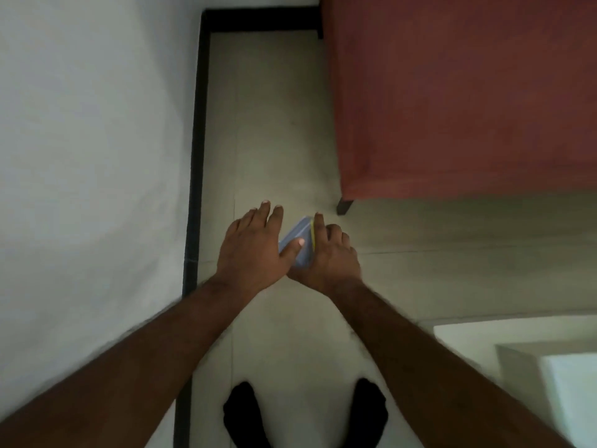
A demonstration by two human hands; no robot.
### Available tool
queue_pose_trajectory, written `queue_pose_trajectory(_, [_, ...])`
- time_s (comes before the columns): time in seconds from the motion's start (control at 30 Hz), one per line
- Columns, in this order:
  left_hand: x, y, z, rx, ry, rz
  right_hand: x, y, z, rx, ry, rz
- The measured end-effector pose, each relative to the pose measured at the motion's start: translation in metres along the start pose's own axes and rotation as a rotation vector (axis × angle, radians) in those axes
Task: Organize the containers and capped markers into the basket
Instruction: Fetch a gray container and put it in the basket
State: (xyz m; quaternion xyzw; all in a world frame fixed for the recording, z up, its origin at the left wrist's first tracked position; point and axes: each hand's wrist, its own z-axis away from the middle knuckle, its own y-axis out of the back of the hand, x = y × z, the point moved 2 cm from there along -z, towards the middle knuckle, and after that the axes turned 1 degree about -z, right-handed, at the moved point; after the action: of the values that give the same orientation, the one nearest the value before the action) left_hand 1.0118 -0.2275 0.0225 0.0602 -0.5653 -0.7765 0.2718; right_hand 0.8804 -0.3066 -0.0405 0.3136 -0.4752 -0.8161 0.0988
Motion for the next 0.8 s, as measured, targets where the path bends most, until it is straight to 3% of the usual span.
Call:
queue_pose_trajectory(0.23, [0.109, 0.203, 0.054, 0.132, -0.226, 0.162, -0.049, 0.24, 0.075, 0.223, 0.065, -0.103])
queue_pose_trajectory(0.4, [0.175, 0.307, 0.101, 0.178, -0.356, 0.21, -0.071, 0.37, 0.141, 0.283, 0.108, -0.104])
queue_pose_trajectory(0.8, [0.293, 0.444, 0.173, 0.269, -0.537, 0.371, -0.068, 0.573, 0.261, 0.431, 0.216, -0.07])
